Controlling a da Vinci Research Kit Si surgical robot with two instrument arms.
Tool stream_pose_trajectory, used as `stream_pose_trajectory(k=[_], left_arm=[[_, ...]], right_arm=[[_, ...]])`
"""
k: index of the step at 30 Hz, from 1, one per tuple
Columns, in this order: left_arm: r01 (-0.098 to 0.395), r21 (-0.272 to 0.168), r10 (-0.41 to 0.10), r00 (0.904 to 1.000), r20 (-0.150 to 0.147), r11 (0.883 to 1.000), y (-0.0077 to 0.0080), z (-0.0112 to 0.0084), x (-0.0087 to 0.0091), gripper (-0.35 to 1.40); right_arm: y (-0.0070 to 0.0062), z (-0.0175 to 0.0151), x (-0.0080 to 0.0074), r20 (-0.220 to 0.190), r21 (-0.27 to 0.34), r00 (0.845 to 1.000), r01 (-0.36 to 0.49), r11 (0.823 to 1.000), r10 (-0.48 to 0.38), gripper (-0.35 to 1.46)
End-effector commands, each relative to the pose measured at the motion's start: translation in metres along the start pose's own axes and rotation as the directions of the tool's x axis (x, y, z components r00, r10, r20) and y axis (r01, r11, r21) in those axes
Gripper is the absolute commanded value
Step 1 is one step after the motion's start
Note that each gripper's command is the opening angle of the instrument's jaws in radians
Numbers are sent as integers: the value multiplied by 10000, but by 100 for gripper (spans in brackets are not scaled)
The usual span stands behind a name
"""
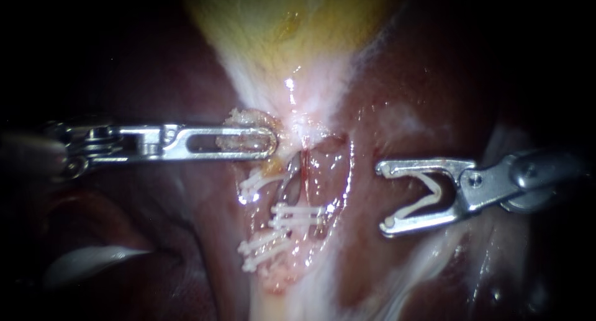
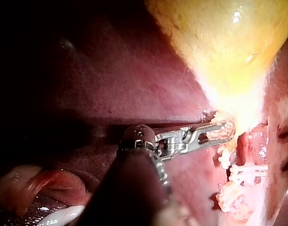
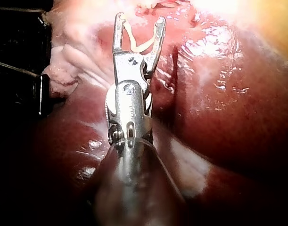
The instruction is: Clipping third clip right tube
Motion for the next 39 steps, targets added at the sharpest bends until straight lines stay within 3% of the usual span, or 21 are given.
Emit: stream_pose_trajectory(k=[1,11,15,20,24,28,36,39], left_arm=[[0,5,0,10000,-1,10000,0,0,0,-35],[58,74,-58,9999,-105,10000,-5,-15,-11,-35],[169,-8,-169,9998,-70,9999,-18,-34,-25,-35],[173,112,-176,9995,269,9998,-43,-65,-43,-35],[153,187,-161,9989,436,9997,-61,-84,-47,-35],[112,183,-120,9988,471,9998,-68,-89,-45,-35],[97,180,-106,9988,479,9998,-66,-88,-43,-35],[96,175,-105,9988,486,9998,-67,-87,-43,-35]], right_arm=[[0,0,0,-1,-7,10000,0,10000,0,50],[0,0,0,-1,-5,10000,0,10000,0,50],[0,0,0,-1,-5,10000,0,10000,0,50],[0,0,0,-2,-5,10000,1,10000,-1,50],[0,0,1,-2,-4,10000,2,10000,-2,50],[0,0,1,-1,-8,10000,0,10000,0,50],[4,11,3,11,-82,10000,-24,10000,24,50],[11,23,3,8,-189,9983,-582,9981,582,50]])
